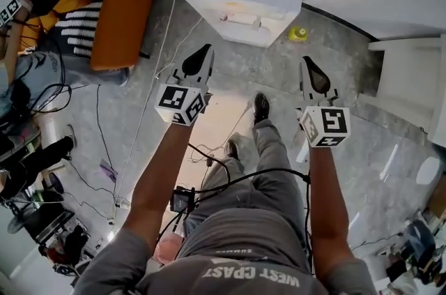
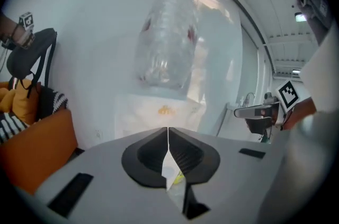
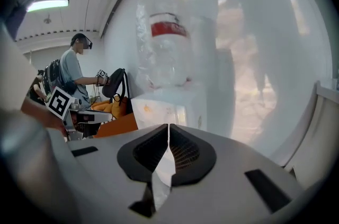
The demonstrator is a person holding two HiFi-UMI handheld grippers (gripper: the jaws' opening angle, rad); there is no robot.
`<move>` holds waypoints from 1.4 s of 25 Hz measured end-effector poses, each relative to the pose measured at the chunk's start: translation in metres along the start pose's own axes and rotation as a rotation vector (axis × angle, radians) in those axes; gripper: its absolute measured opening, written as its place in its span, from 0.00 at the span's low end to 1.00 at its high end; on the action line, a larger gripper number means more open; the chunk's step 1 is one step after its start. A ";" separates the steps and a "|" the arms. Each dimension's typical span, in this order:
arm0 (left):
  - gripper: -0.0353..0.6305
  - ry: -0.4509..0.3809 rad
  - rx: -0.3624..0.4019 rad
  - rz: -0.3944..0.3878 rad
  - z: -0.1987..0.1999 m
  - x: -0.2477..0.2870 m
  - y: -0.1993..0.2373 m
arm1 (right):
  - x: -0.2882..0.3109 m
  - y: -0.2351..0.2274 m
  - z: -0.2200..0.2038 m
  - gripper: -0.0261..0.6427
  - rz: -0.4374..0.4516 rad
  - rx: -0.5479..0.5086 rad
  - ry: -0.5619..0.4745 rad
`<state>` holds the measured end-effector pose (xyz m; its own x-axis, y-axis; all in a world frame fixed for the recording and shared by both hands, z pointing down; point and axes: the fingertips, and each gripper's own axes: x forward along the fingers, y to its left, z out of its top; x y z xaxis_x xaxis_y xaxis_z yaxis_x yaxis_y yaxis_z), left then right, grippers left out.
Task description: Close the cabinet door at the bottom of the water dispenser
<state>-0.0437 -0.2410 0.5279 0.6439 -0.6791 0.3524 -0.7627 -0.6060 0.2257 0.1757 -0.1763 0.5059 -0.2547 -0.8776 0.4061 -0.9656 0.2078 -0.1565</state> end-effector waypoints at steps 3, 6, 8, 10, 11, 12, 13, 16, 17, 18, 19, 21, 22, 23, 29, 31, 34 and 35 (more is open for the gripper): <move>0.08 -0.077 0.020 0.000 0.056 -0.026 -0.005 | -0.021 0.019 0.043 0.09 0.031 -0.021 -0.055; 0.08 -0.154 0.048 -0.012 0.113 -0.056 -0.012 | -0.043 0.042 0.085 0.09 0.063 -0.053 -0.107; 0.08 -0.198 0.073 -0.020 0.148 -0.080 -0.018 | -0.055 0.061 0.110 0.09 0.087 -0.083 -0.132; 0.08 -0.238 0.101 -0.028 0.180 -0.105 -0.026 | -0.069 0.078 0.131 0.09 0.103 -0.112 -0.147; 0.08 -0.257 0.113 -0.030 0.194 -0.118 -0.029 | -0.075 0.087 0.142 0.08 0.111 -0.124 -0.154; 0.08 -0.275 0.123 -0.030 0.206 -0.131 -0.032 | -0.082 0.096 0.152 0.08 0.121 -0.134 -0.162; 0.08 -0.293 0.131 -0.030 0.217 -0.144 -0.034 | -0.089 0.105 0.162 0.08 0.131 -0.144 -0.173; 0.08 -0.340 0.158 -0.031 0.244 -0.179 -0.040 | -0.109 0.129 0.194 0.08 0.156 -0.182 -0.217; 0.08 -0.349 0.171 -0.034 0.251 -0.190 -0.043 | -0.116 0.136 0.203 0.08 0.161 -0.194 -0.230; 0.08 -0.353 0.183 -0.037 0.256 -0.200 -0.046 | -0.124 0.143 0.210 0.08 0.165 -0.202 -0.242; 0.08 -0.355 0.194 -0.039 0.259 -0.211 -0.049 | -0.131 0.151 0.216 0.08 0.168 -0.206 -0.251; 0.08 -0.356 0.207 -0.040 0.263 -0.234 -0.056 | -0.147 0.165 0.226 0.08 0.176 -0.209 -0.263; 0.08 -0.359 0.212 -0.042 0.266 -0.245 -0.059 | -0.154 0.171 0.230 0.08 0.178 -0.212 -0.269; 0.08 -0.366 0.217 -0.045 0.269 -0.255 -0.063 | -0.161 0.177 0.237 0.08 0.178 -0.217 -0.278; 0.08 -0.411 0.257 -0.064 0.290 -0.303 -0.078 | -0.194 0.207 0.273 0.08 0.185 -0.261 -0.353; 0.08 -0.418 0.263 -0.068 0.294 -0.319 -0.080 | -0.203 0.217 0.280 0.08 0.193 -0.274 -0.370; 0.08 -0.442 0.274 -0.076 0.303 -0.342 -0.085 | -0.217 0.230 0.290 0.08 0.202 -0.284 -0.390; 0.08 -0.449 0.286 -0.076 0.305 -0.349 -0.087 | -0.221 0.234 0.292 0.08 0.208 -0.290 -0.395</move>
<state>-0.1839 -0.0778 0.1083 0.7071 -0.7010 -0.0930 -0.7062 -0.7067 -0.0427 0.0214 -0.0600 0.1164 -0.4571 -0.8893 0.0145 -0.8860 0.4567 0.0807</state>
